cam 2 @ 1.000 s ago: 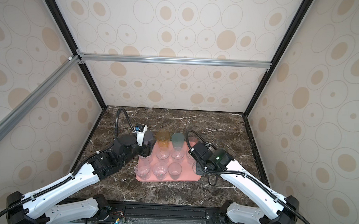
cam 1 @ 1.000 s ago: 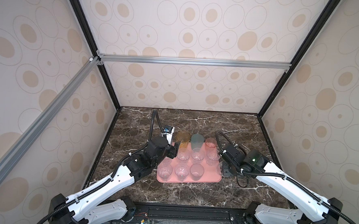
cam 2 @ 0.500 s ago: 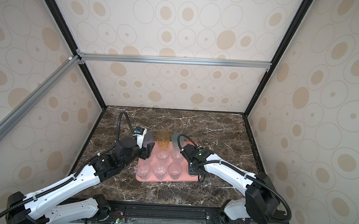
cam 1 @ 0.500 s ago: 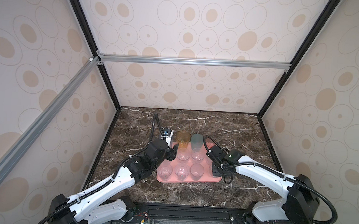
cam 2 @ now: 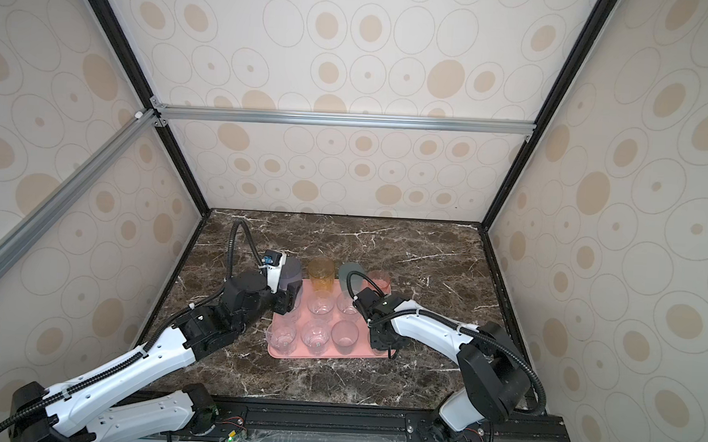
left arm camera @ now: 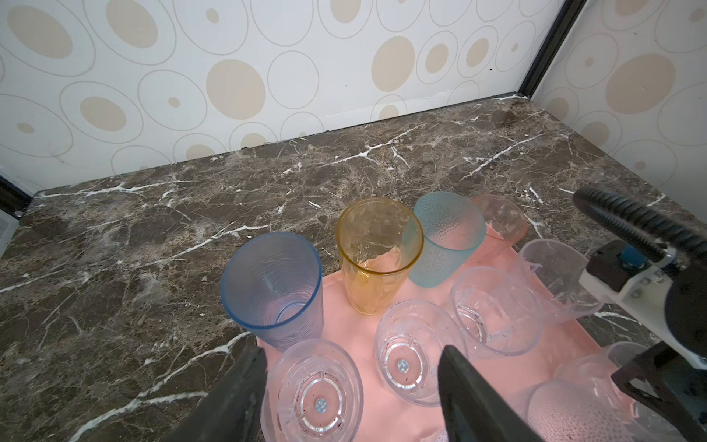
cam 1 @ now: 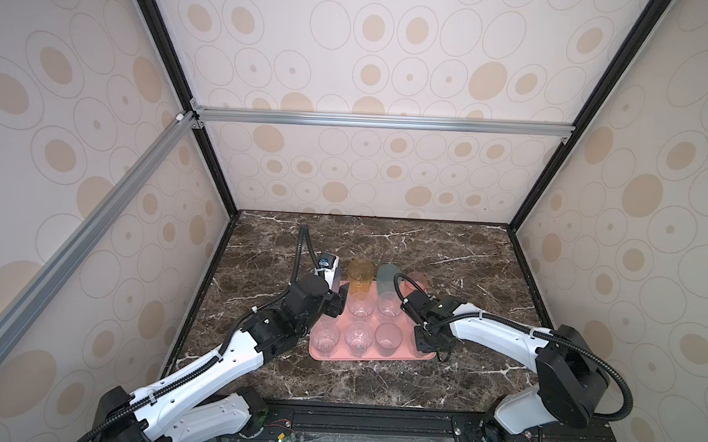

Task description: Place the glasses into the tray

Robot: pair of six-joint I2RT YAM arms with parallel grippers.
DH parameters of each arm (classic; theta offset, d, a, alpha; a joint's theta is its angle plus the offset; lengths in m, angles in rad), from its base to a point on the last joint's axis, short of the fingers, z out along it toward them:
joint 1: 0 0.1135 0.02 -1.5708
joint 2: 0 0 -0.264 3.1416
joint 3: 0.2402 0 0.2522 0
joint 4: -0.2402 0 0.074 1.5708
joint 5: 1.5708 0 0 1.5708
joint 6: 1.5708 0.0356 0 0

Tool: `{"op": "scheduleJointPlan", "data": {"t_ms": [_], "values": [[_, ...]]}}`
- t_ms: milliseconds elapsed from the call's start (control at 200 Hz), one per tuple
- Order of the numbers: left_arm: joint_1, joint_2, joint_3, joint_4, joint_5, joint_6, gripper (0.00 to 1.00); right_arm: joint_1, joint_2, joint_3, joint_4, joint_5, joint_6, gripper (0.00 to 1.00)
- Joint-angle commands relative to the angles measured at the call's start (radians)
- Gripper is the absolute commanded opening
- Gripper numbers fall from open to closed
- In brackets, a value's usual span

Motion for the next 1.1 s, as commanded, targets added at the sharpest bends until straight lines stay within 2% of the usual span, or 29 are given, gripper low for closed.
{"op": "scheduleJointPlan", "data": {"t_ms": [0, 180, 370, 510, 595, 670, 700, 770, 795, 845, 900, 995, 1095], "values": [[0.012, -0.015, 0.010, -0.006, -0.012, 0.015, 0.71, -0.004, -0.018, 0.044, -0.079, 0.003, -0.015, 0.32], [0.019, -0.031, 0.001, -0.012, -0.019, 0.011, 0.71, -0.004, -0.086, 0.121, -0.160, -0.002, -0.043, 0.40], [0.053, -0.077, 0.000, -0.026, -0.032, 0.021, 0.71, -0.011, -0.145, 0.253, -0.290, 0.070, -0.093, 0.44], [0.114, -0.140, -0.004, -0.029, -0.074, 0.038, 0.75, -0.119, -0.250, 0.309, -0.263, 0.086, -0.125, 0.44], [0.185, -0.206, -0.047, 0.015, -0.128, 0.060, 0.79, -0.221, -0.365, 0.261, -0.127, 0.091, -0.132, 0.47], [0.261, -0.294, -0.169, 0.142, -0.228, 0.109, 0.88, -0.294, -0.452, 0.164, 0.029, 0.210, -0.160, 0.57], [0.292, -0.329, -0.227, 0.215, -0.284, 0.128, 0.91, -0.342, -0.472, 0.099, 0.118, 0.242, -0.179, 0.65], [0.346, -0.386, -0.388, 0.437, -0.405, 0.191, 0.93, -0.436, -0.471, -0.035, 0.337, 0.275, -0.254, 0.77], [0.358, -0.391, -0.442, 0.548, -0.455, 0.227, 0.93, -0.448, -0.458, -0.066, 0.389, 0.292, -0.265, 0.78], [0.368, -0.366, -0.532, 0.738, -0.612, 0.270, 0.94, -0.535, -0.424, -0.123, 0.488, 0.333, -0.256, 0.80], [0.400, -0.308, -0.594, 0.885, -0.739, 0.263, 0.96, -0.586, -0.391, -0.179, 0.597, 0.379, -0.255, 0.80], [0.437, -0.201, -0.661, 1.062, -0.795, 0.262, 0.95, -0.615, -0.363, -0.298, 0.832, 0.398, -0.341, 0.81], [0.446, -0.098, -0.715, 1.230, -0.750, 0.356, 0.97, -0.625, -0.327, -0.376, 1.003, 0.392, -0.430, 0.81]]}}
